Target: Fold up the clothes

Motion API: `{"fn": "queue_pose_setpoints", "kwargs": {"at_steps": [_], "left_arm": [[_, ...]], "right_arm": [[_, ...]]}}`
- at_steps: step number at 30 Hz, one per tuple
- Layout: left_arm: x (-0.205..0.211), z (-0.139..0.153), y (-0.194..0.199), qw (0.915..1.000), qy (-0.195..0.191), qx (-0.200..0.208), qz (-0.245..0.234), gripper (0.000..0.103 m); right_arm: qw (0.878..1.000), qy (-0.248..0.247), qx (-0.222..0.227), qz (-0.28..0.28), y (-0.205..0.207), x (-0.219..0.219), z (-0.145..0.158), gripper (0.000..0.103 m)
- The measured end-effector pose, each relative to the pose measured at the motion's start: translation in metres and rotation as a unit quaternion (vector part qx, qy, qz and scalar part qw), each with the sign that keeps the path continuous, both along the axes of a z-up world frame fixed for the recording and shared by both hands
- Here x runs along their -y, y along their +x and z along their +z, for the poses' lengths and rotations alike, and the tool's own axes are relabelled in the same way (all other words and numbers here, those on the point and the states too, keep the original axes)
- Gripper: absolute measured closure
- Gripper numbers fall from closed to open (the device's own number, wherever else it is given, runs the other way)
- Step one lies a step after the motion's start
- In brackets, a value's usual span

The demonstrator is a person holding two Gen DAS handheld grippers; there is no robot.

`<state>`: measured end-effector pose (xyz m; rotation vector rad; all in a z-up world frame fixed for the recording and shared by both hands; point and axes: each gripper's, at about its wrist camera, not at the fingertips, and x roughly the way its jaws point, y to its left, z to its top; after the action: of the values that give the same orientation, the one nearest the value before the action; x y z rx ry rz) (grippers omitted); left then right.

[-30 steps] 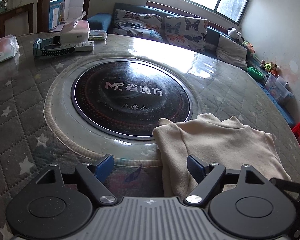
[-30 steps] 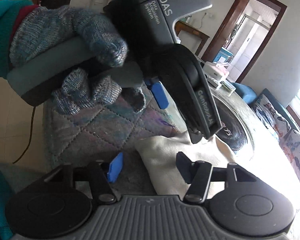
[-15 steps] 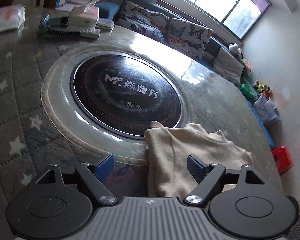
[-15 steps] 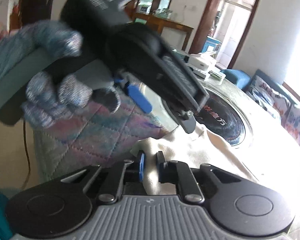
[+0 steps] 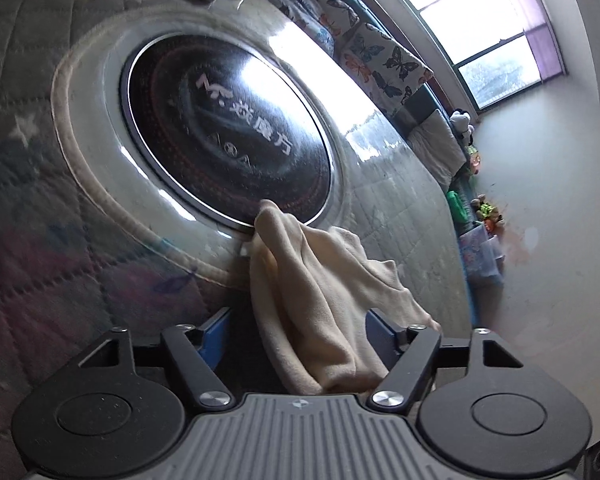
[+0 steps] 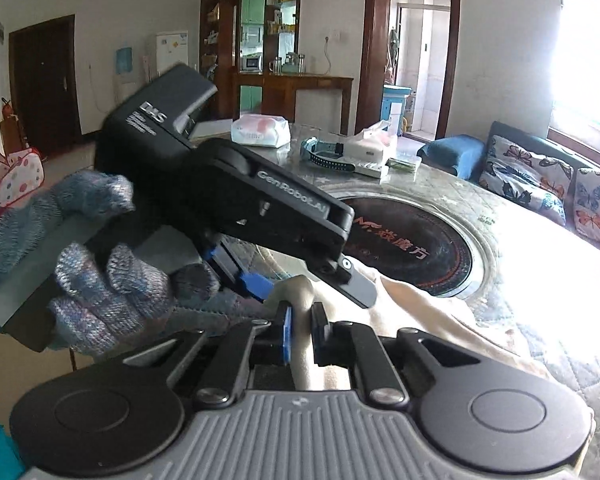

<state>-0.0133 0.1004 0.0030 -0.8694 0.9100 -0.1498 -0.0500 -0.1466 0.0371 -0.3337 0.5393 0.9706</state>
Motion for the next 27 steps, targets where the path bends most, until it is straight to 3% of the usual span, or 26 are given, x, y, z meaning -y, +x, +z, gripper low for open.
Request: {"fn": "queue_pose_setpoints", "kwargs": {"at_steps": [3,6,8,15,20,23,27], "left_arm": [[0.000,-0.005,0.001,0.9998,-0.017,-0.003,-0.001,0.050],[-0.002,-0.012,0.003,0.9991,-0.038,-0.017,0.003,0.075],[-0.004,-0.015,0.003,0.9989,-0.041,-0.019,0.009,0.080],[-0.005,-0.011,0.003,0.9998,-0.016,-0.010,0.009,0.084],[0.000,-0.007,0.001,0.9999,0.013,-0.003,0.005,0.084],[0.004,-0.003,0.001,0.9995,0.030,0.002,0.002,0.084],[0.006,-0.001,0.002,0.9990,0.044,0.005,-0.001,0.084]], "right_arm": [[1.000,0.004,-0.001,0.003,-0.004,0.002,0.003,0.095],[1.000,0.001,-0.002,0.007,-0.010,0.004,0.003,0.095],[1.000,-0.005,-0.002,0.011,-0.010,0.002,0.002,0.095],[1.000,-0.002,-0.001,-0.014,-0.011,0.018,0.003,0.085],[0.995,-0.013,0.003,-0.094,0.003,0.055,0.001,0.073],[0.990,-0.021,0.006,-0.140,0.021,0.072,-0.003,0.058],[0.972,-0.014,-0.016,-0.235,0.054,0.108,-0.013,0.055]]}}
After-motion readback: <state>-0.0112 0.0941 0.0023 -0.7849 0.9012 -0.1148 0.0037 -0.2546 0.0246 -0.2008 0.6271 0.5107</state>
